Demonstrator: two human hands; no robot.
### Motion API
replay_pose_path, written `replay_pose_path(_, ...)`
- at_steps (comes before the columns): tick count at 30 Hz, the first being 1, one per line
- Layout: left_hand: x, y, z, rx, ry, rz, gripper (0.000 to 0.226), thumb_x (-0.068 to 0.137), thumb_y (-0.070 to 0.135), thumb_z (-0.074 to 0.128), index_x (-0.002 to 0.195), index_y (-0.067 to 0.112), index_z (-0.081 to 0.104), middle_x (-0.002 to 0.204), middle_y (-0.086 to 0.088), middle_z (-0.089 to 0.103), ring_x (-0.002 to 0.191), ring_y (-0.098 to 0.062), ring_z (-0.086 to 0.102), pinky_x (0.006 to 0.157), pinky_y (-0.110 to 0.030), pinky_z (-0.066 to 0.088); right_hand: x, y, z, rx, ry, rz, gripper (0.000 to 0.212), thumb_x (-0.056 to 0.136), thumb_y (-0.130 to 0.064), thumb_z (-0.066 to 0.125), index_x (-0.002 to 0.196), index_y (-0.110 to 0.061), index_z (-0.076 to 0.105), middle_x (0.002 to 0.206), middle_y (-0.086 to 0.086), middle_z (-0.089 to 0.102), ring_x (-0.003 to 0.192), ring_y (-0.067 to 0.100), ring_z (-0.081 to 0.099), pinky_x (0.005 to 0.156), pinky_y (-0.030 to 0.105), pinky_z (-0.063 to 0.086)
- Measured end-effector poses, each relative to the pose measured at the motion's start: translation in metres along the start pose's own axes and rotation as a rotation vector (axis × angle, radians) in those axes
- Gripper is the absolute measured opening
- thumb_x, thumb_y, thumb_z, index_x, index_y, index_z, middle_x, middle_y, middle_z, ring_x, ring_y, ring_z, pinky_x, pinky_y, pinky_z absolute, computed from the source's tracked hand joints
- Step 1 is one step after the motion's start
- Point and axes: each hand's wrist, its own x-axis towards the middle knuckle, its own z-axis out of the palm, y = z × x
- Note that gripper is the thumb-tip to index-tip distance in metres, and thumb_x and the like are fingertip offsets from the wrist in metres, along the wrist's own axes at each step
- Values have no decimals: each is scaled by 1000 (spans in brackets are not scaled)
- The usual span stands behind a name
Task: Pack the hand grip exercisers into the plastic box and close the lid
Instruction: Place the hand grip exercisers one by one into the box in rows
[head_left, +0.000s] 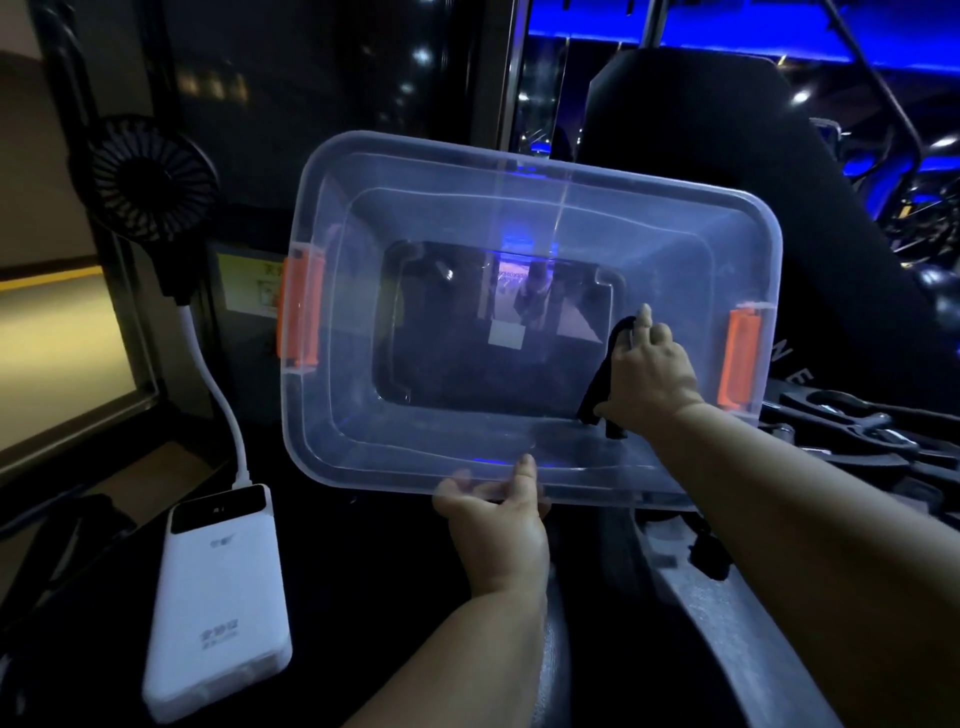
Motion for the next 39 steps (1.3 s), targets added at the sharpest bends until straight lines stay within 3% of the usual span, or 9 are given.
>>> replay_pose_path(6, 2, -3, 0, -13, -6, 16, 43, 84, 11, 70, 108, 14, 36, 51, 8, 64, 47, -7, 62, 72, -42, 57, 2, -1, 10, -110, 26, 11, 97, 75, -56, 62, 148, -6, 20, 156, 26, 3, 134, 34, 24, 105, 39, 24)
replay_pose_path(11, 4, -7, 0, -2, -29, 24, 38, 85, 13, 70, 94, 26, 35, 55, 20, 65, 48, -5, 63, 72, -41, 56, 3, -1, 16, -118, 1, 7, 93, 78, -56, 58, 150, -10, 21, 156, 27, 0, 141, 37, 10, 111, 42, 15)
replay_pose_path(14, 4, -7, 0, 7, -32, 28, 38, 85, 14, 70, 102, 20, 37, 55, 19, 65, 50, -5, 63, 74, -43, 57, 3, 0, 20, -115, -7, -4, 89, 81, -57, 55, 150, -12, 21, 156, 26, -3, 143, 36, 6, 113, 42, 11)
replay_pose_path(19, 3, -6, -1, 18, -44, 40, 42, 84, 15, 70, 110, 15, 37, 56, 15, 67, 52, -5, 65, 74, -42, 57, 1, 5, 20, -117, -32, -58, 103, 75, -70, 52, 151, -11, 14, 157, 24, -7, 144, 38, 0, 116, 44, 5)
replay_pose_path(26, 5, -7, -1, -5, -37, 57, 37, 85, 12, 69, 102, 17, 36, 54, 14, 66, 46, -3, 62, 60, -34, 52, 5, 3, 6, -272, -105, -93, 111, 72, -67, 56, 151, -4, 9, 156, 23, 1, 143, 39, 4, 117, 49, 1)
replay_pose_path(30, 4, -6, -1, -10, -38, 48, 36, 85, 11, 69, 103, 16, 37, 55, 5, 67, 47, -3, 62, 59, -34, 53, 9, 5, 1, -316, -152, -117, 99, 81, -59, 48, 151, -2, 7, 157, 21, 0, 145, 38, -3, 116, 54, -6)
replay_pose_path(36, 2, -4, -1, -34, -9, 33, 34, 84, 8, 69, 93, 22, 39, 72, -9, 61, 47, -5, 62, 50, -24, 53, 7, 8, 9, -373, -108, -185, 83, 90, -50, 35, 151, 0, 9, 159, 18, 3, 145, 36, -6, 115, 54, -10)
replay_pose_path(39, 1, -2, -1, -31, -8, 34, 35, 84, 8, 69, 92, 24, 39, 73, -8, 61, 46, -5, 62, 49, -23, 53, 9, 10, 15, -394, -123, -226, 82, 91, -58, 31, 152, -7, 14, 160, 12, 5, 146, 33, -6, 114, 55, -15)
